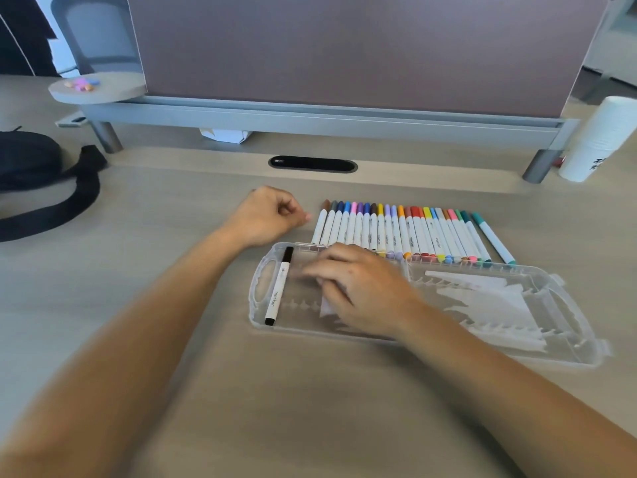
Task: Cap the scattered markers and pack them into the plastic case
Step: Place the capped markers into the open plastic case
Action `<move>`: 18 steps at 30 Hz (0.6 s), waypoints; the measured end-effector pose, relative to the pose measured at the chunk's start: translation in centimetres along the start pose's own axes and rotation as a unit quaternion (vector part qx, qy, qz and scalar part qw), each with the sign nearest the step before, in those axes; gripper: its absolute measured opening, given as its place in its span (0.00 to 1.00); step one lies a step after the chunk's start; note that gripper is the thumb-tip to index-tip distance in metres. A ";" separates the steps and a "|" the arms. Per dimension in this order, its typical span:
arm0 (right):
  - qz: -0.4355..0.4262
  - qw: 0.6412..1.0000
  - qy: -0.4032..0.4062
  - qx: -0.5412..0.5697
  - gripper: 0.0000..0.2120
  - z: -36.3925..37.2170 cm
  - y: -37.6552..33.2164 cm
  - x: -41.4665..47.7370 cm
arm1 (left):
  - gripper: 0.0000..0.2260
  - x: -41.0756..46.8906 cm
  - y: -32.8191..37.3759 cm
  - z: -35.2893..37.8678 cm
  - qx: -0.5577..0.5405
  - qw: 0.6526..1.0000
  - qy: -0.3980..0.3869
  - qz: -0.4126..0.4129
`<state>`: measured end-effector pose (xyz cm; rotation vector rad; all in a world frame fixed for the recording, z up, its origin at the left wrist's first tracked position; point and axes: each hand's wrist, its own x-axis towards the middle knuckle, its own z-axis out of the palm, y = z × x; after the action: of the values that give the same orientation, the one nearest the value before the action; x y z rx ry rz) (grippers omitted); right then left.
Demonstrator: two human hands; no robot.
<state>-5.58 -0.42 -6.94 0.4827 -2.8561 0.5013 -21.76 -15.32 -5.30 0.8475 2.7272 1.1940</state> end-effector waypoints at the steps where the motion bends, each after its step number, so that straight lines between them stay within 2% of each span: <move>1: 0.017 1.000 -0.002 -0.005 0.17 -0.4 0.7 -0.4 | 0.11 0.7 0.4 0.4 0.013 1.000 0.007 0.002; 5: 0.047 0.999 0.018 0.005 0.14 -0.7 3.0 -2.6 | 0.16 3.3 1.8 2.5 0.042 0.999 -0.002 -0.013; 8: 0.042 0.998 0.055 0.008 0.15 0.1 3.5 -3.8 | 0.14 5.3 1.8 3.9 0.022 0.999 0.007 -0.027; 13: 0.058 0.997 0.044 0.021 0.12 0.4 3.7 -3.9 | 0.11 8.0 1.9 4.7 0.047 0.998 0.026 -0.039; 15: 0.060 0.997 0.030 0.027 0.12 0.3 3.8 -3.9 | 0.11 8.5 1.9 4.9 0.097 0.995 0.008 -0.023; 18: 0.058 0.998 0.022 0.033 0.13 0.3 4.0 -3.9 | 0.11 9.4 1.7 5.4 0.166 0.984 -0.067 -0.010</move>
<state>-3.43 4.09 -9.33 0.3149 -2.8438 0.6210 -27.57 -6.06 -6.36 0.8880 2.8536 0.6573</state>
